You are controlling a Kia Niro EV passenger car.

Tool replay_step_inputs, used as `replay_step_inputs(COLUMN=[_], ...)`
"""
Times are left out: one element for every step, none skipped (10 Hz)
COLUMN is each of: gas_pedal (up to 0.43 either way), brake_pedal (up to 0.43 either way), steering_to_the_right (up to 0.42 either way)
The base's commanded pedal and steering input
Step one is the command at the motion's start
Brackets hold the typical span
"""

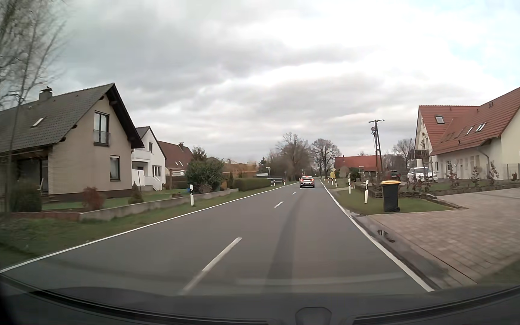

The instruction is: Follow the waypoints while adhering to traffic rules and regulations

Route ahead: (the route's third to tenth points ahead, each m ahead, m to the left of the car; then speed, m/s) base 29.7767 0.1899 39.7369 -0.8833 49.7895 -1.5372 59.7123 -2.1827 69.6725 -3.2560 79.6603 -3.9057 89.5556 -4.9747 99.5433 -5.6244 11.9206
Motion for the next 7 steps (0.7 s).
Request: replay_step_inputs(gas_pedal=[0.000,0.000,0.000,0.000,0.000,0.098,0.150], brake_pedal=[0.000,0.000,0.000,0.000,0.000,0.000,0.000], steering_to_the_right=[0.028,0.026,0.024,0.024,0.023,0.024,0.023])
